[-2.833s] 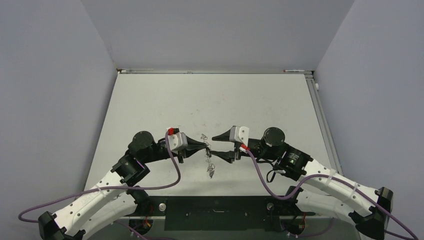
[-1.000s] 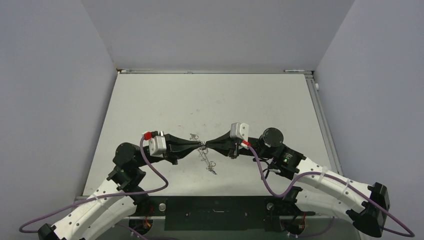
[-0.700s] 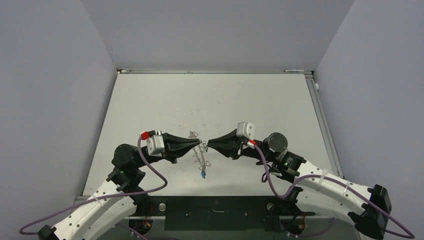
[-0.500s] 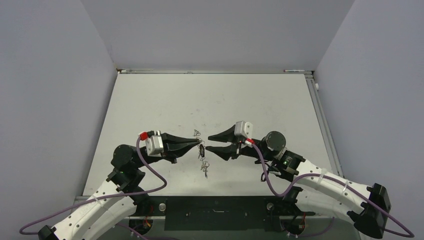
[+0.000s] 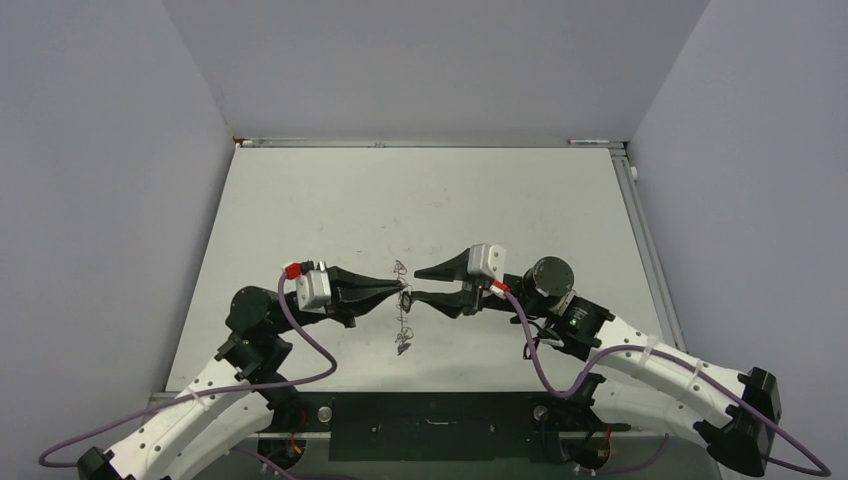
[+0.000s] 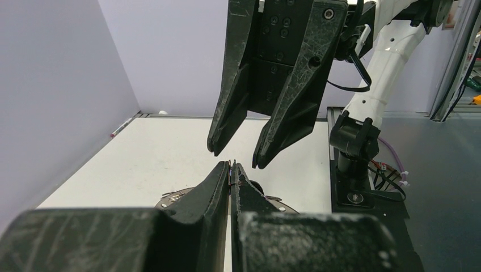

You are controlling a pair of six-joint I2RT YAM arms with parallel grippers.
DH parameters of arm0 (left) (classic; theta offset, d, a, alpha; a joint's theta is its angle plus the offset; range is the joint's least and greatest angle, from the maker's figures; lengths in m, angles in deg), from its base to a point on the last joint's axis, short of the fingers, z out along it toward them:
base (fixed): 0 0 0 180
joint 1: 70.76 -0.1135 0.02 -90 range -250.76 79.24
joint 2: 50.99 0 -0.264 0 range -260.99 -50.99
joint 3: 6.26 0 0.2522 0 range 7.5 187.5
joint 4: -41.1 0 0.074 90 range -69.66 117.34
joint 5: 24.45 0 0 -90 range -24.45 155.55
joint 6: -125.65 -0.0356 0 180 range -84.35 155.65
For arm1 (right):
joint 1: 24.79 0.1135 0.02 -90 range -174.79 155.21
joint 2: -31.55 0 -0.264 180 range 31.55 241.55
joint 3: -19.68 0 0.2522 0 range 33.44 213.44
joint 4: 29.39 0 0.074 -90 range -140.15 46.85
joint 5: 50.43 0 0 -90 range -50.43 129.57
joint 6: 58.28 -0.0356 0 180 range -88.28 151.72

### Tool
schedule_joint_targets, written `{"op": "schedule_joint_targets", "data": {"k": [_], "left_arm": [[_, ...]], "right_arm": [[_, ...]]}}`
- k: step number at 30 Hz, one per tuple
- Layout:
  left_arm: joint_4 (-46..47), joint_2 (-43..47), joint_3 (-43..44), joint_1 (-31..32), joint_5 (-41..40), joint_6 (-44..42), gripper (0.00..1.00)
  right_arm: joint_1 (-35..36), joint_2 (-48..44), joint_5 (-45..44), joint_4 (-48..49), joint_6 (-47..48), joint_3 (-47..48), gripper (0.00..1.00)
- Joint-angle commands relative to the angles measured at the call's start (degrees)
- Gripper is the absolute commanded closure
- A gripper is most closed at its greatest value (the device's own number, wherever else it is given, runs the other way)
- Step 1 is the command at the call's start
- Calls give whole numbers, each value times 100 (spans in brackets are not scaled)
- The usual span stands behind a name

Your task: Put the keys on the keyring

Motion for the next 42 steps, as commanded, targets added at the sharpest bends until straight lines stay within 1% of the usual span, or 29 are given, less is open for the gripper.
{"op": "schedule_joint_targets", "data": {"k": [1,12,16,19,24,29,32,33,37,42], "left_arm": [[399,2,119,-32,158,79,100],[408,26,117,-31,191,88,100],[408,41,110,-31,192,88,100],[408,50,108,-31,194,88,100],[408,45,108,-31,195,88,100],[410,60,104,-31,195,82,100],[245,88,132,-31,152,-19,100],[181,98,149,-31,123,-51,99],[-11,173,187,-31,54,-226,88],[-383,274,277,-31,20,-527,78]], "right_arm": [[-34,123,350,209,110,387,65],[-34,473,642,184,109,527,70],[-32,525,676,210,93,537,74],[-35,554,727,218,92,554,78],[-30,600,783,216,91,581,94],[-31,564,732,183,137,580,95],[-26,481,609,-175,362,714,95],[-34,469,555,-390,472,806,95],[-27,466,384,-1087,819,1115,95],[-28,530,40,-1695,1100,1301,95]]}}
